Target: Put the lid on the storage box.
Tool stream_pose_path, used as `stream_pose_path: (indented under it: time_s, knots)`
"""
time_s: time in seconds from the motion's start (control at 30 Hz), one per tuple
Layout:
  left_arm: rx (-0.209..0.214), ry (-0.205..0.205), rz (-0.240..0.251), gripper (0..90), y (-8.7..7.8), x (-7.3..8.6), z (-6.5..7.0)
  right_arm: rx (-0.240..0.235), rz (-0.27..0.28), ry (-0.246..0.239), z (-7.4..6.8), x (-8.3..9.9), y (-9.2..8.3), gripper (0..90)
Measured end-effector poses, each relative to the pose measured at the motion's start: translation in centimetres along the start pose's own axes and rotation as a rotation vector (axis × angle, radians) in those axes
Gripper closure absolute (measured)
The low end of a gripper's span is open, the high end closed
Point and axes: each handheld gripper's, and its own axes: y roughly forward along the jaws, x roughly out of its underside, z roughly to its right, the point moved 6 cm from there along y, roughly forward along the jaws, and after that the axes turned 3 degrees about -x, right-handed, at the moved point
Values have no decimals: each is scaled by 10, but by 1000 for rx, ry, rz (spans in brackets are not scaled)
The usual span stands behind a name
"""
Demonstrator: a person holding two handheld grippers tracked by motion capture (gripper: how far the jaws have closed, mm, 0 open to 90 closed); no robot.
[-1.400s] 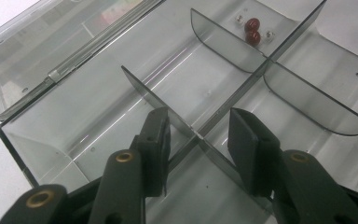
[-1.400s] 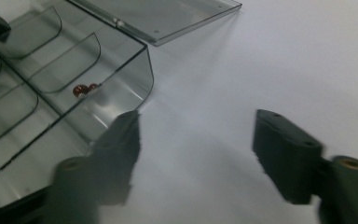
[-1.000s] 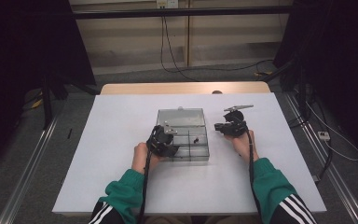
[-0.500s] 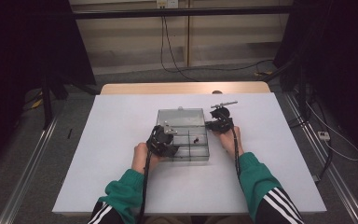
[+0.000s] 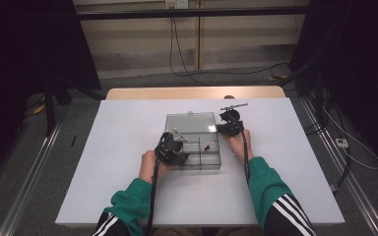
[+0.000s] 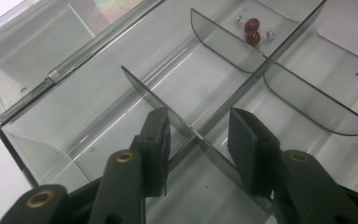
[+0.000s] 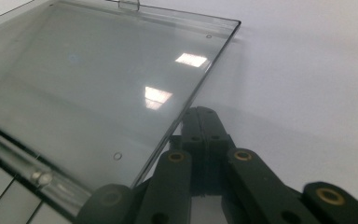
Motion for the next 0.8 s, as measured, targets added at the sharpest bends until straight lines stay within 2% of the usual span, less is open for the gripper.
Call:
stream_pose_path:
  time_s: [0.4,0.8]
  knots:
    - [-1,2,3,591,0,0,0,0,13,-1,3,-7,5,900]
    - [-3,2,3,591,0,0,0,8,44,-18,1,-20,-4,900]
